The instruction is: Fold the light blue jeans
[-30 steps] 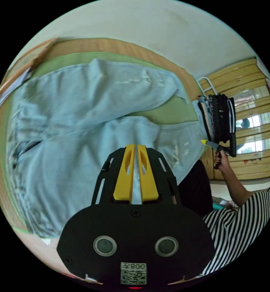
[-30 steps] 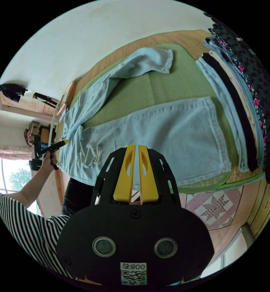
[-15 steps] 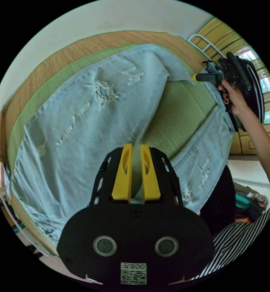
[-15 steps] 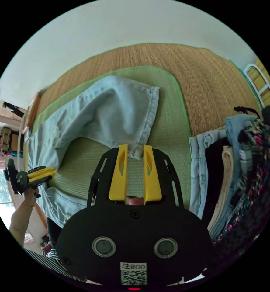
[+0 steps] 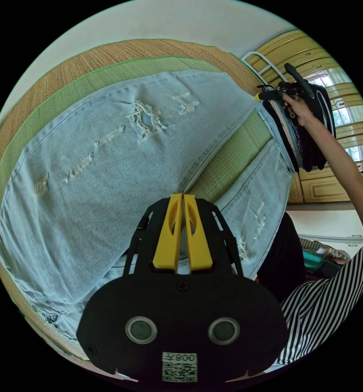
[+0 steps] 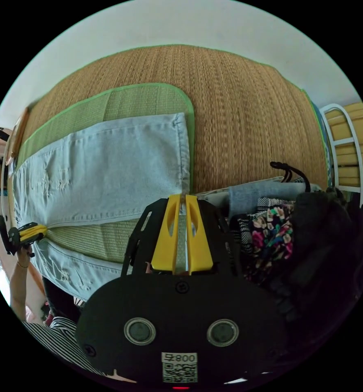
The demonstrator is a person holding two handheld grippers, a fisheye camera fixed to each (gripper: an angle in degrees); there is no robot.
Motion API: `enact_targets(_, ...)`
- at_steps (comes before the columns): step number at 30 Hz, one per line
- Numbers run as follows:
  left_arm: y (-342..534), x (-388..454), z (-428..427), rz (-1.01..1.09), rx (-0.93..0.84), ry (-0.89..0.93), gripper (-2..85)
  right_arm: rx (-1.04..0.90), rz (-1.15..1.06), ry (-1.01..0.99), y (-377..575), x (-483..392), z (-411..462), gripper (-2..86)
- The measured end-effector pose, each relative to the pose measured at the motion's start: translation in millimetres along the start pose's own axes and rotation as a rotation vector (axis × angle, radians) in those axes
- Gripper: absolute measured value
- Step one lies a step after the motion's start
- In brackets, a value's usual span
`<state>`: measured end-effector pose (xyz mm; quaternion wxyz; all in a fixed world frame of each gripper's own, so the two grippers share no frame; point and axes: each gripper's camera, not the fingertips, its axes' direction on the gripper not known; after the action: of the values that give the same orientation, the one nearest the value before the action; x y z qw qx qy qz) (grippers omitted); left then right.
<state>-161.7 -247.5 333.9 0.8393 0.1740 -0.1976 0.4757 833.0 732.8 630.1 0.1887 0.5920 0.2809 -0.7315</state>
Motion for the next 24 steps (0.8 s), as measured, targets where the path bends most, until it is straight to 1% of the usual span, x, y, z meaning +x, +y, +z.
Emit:
enact_targets(5,14.7,-7.6,-9.6,-0.015,-0.007,0.016,0.5,-0.041,-0.026,0.042,4.5,-3.9,42.3,2.0)
enact_targets(7,22.0,-12.6,-16.3,-0.042,0.011,0.037,0.5,-0.035,-0.012,0.029,8.1,1.4,54.7,1.9)
enact_targets(11,45.4,-16.5,-43.3,-0.063,0.094,0.058,0.4,-0.005,0.022,-0.007,15.1,14.6,74.8,1.6)
enact_targets(16,90.6,-30.3,-90.8,-0.104,0.198,0.081,0.2,0.024,0.039,0.049,27.8,24.1,94.9,0.5)
enact_targets(18,124.4,-50.5,-119.8,-0.164,0.235,0.028,0.2,0.037,0.045,0.043,36.4,28.5,102.9,0.3)
enact_targets(19,134.1,-57.6,-127.1,-0.189,0.242,0.004,0.2,0.056,0.043,0.000,43.6,29.2,107.0,0.2)
enact_targets(21,178.0,-95.0,-154.3,-0.341,0.266,-0.078,0.2,0.115,0.000,-0.106,56.8,17.8,110.4,0.1)
enact_targets(22,189.5,-105.6,-160.2,-0.386,0.272,-0.086,0.2,0.140,-0.066,-0.172,65.5,-2.5,115.0,0.1)
enact_targets(24,233.4,-144.8,-181.1,-0.550,0.297,-0.130,0.2,0.154,-0.183,-0.222,77.3,-47.6,126.3,0.1)
